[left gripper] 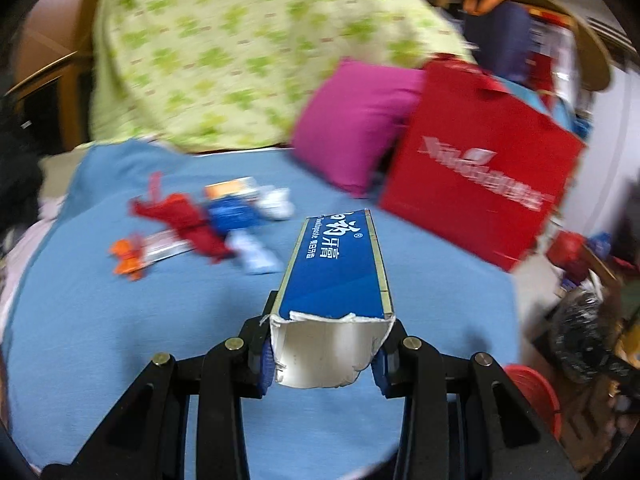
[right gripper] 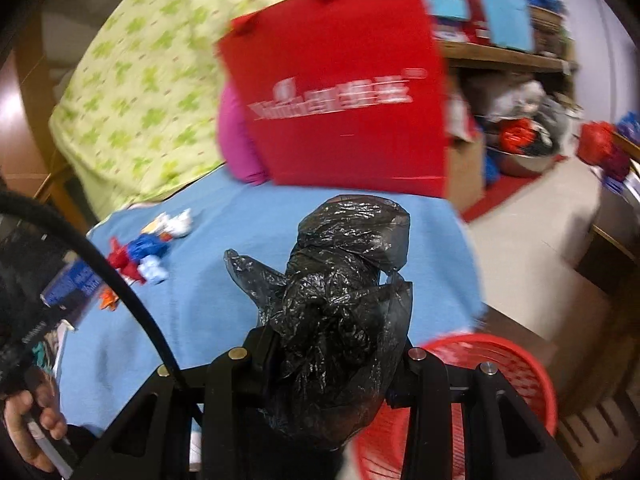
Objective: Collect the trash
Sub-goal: 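Carry the box and black bag in both grippers over the red wastebasket, then open the right gripper to drop the black bag while the left drops the box, then move both grippers back over the remaining trash on the blanket, then grasp the light blue face mask with the right gripper, then grasp the red fabric bag with the left gripper, then carry the mask and red bag in both grippers over the wastebasket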
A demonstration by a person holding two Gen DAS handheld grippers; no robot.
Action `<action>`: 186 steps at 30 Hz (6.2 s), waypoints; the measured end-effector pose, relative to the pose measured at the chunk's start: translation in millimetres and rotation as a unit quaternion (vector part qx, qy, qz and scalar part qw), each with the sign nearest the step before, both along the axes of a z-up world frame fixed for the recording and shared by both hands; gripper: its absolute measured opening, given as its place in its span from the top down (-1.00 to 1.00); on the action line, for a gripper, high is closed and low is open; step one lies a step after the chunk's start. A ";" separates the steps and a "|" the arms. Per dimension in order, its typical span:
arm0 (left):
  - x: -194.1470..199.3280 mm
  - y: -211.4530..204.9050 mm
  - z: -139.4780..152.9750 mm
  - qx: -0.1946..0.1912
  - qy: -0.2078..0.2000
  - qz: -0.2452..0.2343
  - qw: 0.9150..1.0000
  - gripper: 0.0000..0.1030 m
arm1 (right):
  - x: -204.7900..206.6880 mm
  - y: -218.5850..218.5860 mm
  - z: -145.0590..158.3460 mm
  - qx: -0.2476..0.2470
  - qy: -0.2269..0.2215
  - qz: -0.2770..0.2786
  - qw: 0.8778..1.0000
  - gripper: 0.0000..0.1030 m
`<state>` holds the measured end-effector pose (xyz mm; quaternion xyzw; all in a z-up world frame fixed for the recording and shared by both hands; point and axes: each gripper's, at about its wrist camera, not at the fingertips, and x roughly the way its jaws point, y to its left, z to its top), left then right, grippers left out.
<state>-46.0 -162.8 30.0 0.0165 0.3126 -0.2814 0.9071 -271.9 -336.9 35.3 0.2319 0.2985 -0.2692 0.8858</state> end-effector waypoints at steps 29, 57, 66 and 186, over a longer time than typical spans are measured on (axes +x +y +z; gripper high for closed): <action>-124.5 -199.5 -34.5 0.046 0.064 -0.260 0.962 0.22 | -119.5 -49.2 -72.4 0.031 0.071 -0.089 0.993 -0.29; -49.8 -108.0 -47.2 0.019 0.091 -0.158 0.983 -0.59 | -91.3 -10.6 -19.2 -0.037 0.014 -0.079 0.996 -0.29; 21.2 27.1 -55.5 0.005 0.074 -0.019 0.997 -0.59 | -9.9 38.2 19.2 -0.082 0.008 0.016 0.996 -0.29; 109.7 173.0 -73.9 0.079 0.114 0.264 0.954 0.14 | 181.2 122.9 -25.0 -0.029 -0.029 0.203 0.978 0.33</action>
